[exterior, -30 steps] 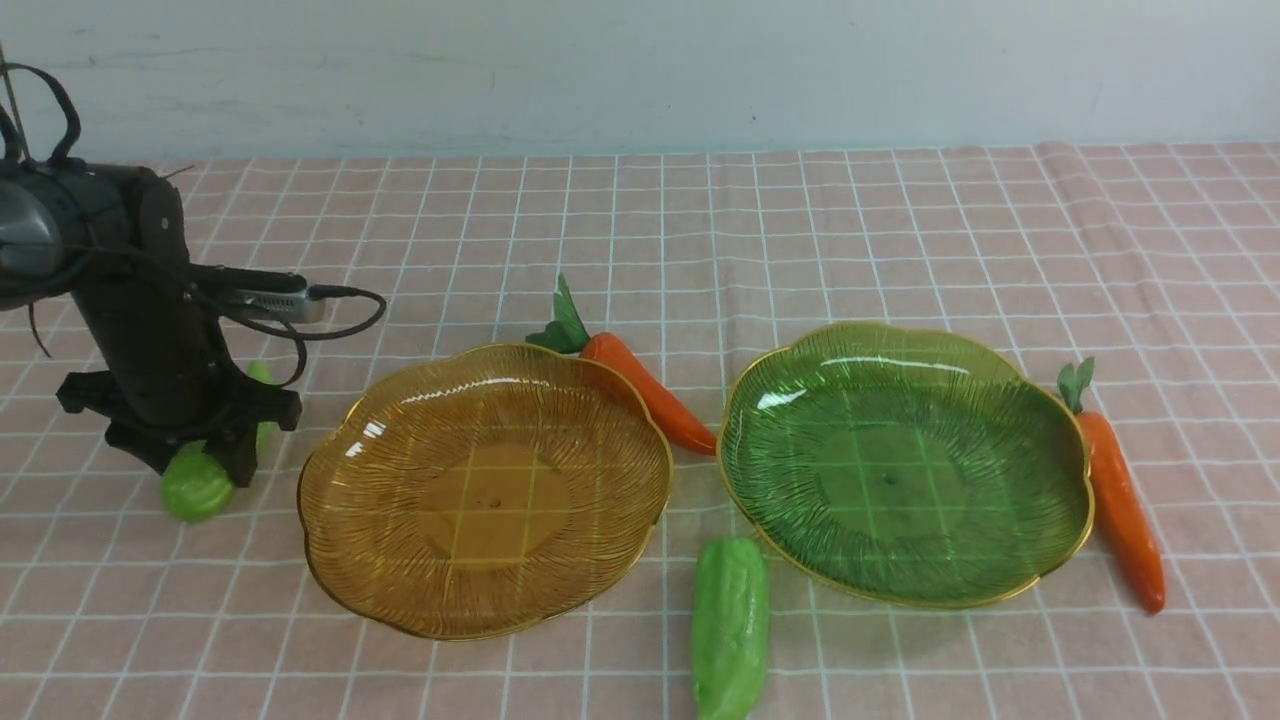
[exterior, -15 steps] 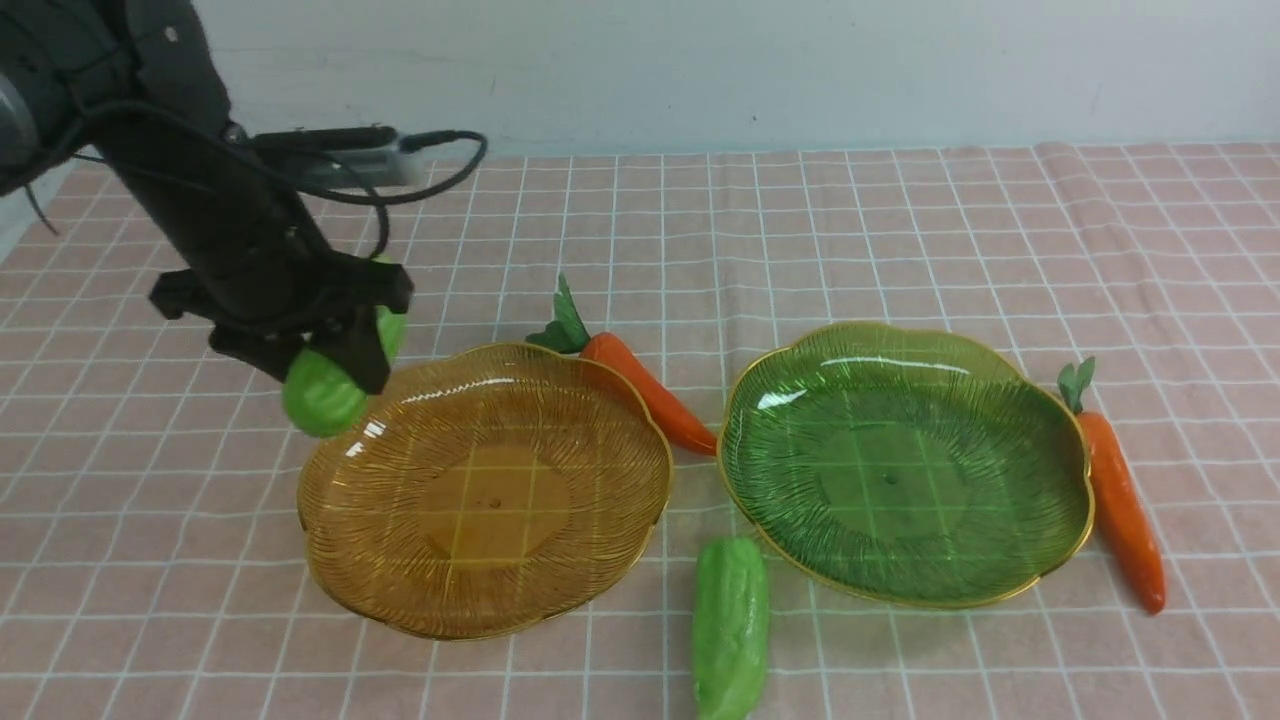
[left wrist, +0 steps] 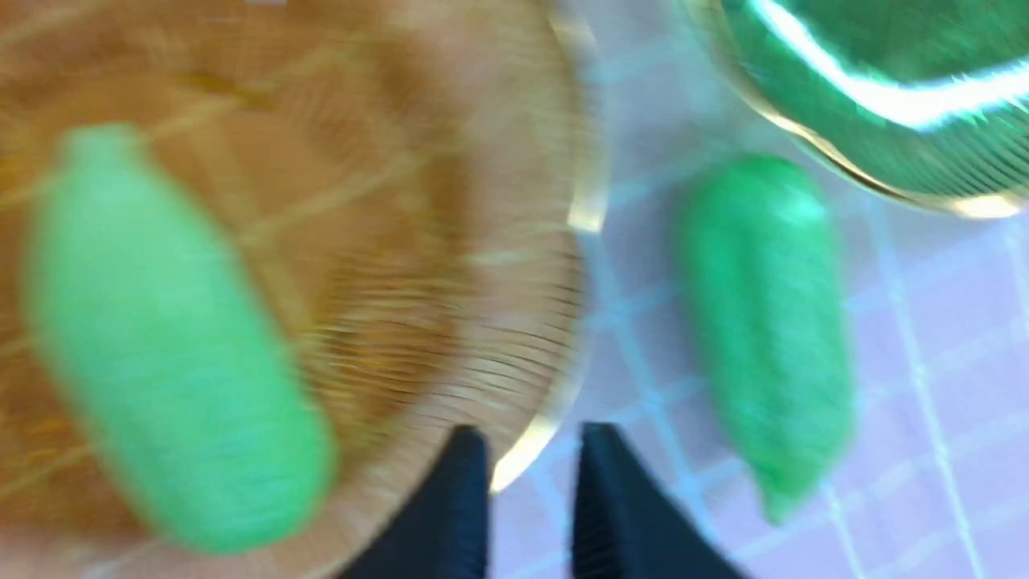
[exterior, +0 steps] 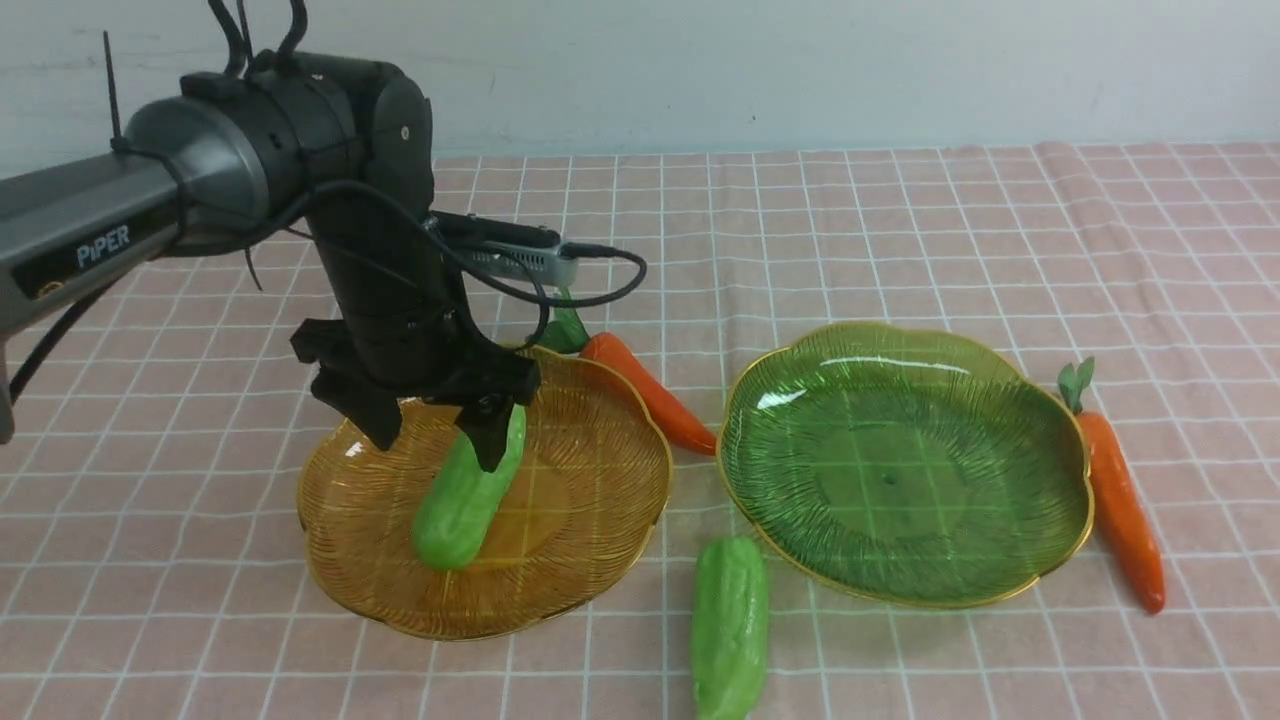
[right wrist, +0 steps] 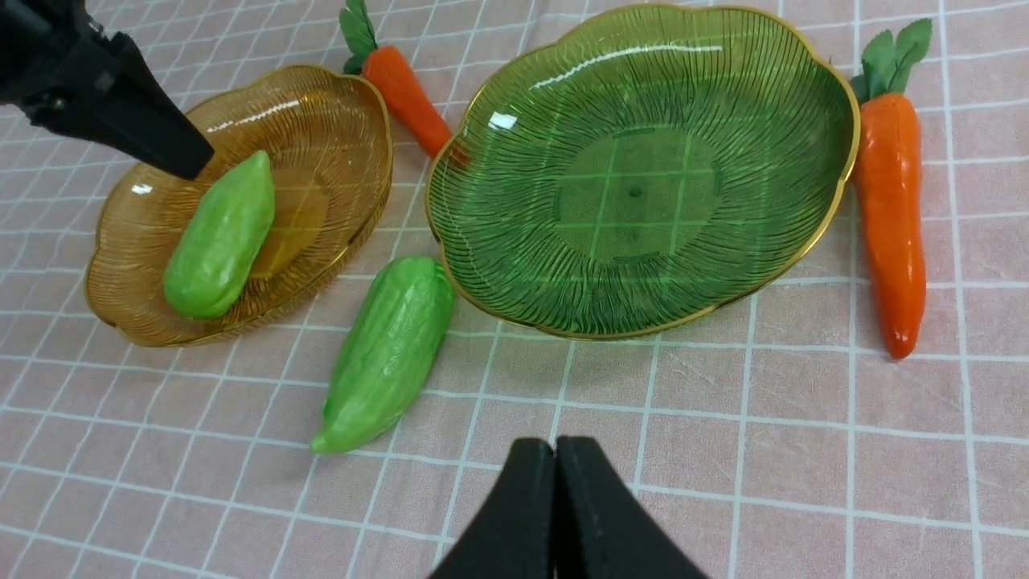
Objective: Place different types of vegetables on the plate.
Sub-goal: 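Put the green cucumber next to the left plate into that plate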
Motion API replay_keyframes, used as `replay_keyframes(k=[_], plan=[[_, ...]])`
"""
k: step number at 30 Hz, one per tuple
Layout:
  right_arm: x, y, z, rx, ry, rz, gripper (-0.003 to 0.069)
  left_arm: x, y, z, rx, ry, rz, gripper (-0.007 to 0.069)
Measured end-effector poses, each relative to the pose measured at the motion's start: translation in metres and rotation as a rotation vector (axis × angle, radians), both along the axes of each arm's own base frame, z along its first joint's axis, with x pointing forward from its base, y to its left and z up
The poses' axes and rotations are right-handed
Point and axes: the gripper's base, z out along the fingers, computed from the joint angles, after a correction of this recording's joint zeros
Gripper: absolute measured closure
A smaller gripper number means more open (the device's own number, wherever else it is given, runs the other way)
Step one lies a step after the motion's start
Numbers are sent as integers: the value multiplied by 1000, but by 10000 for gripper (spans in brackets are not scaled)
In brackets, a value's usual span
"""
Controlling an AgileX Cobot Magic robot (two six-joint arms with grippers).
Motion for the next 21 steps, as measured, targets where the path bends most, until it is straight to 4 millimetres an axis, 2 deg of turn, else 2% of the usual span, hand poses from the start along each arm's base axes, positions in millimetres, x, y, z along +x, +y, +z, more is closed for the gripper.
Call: replay_keyframes(k=[3, 6, 9, 12, 16, 19, 21], plan=[[0, 0, 0, -1, 0, 0, 674, -18, -27, -1, -4, 8, -84, 588], [0, 0, 0, -3, -1, 2, 674, -38, -60, -16, 21, 38, -182, 594], [0, 0, 0, -6, -3, 4, 674, -47, -80, -36, 65, 68, -243, 498], [0, 0, 0, -6, -3, 4, 674, -51, -92, -61, 109, 121, -246, 310], [0, 0, 0, -7, -3, 5, 674, -48, -97, -83, 146, 165, -207, 67], [0, 0, 0, -14, -8, 10, 674, -45, -99, -92, 147, 160, -194, -4], [0, 0, 0, -21, -14, 14, 674, -43, -101, -97, 143, 152, -190, -3]])
